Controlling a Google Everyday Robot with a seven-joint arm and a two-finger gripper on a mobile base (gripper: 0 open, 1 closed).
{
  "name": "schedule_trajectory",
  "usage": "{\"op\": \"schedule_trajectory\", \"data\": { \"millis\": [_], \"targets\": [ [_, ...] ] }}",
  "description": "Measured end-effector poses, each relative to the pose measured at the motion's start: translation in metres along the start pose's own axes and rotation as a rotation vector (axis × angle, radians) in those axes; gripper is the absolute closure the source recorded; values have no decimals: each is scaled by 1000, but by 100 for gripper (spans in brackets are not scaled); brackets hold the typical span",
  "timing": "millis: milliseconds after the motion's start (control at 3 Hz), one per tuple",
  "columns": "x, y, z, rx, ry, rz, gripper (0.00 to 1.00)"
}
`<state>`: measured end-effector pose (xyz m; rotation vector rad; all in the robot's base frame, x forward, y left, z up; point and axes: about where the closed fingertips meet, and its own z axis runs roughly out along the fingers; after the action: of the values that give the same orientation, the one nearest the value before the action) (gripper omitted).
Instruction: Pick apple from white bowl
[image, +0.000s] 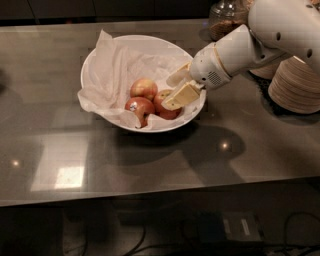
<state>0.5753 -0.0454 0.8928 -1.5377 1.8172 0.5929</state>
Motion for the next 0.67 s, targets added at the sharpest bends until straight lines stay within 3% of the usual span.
{"op": "schedule_trajectory", "data": {
  "millis": [667],
  "targets": [
    [7, 0, 22, -20, 25, 20, 55]
  ]
}}
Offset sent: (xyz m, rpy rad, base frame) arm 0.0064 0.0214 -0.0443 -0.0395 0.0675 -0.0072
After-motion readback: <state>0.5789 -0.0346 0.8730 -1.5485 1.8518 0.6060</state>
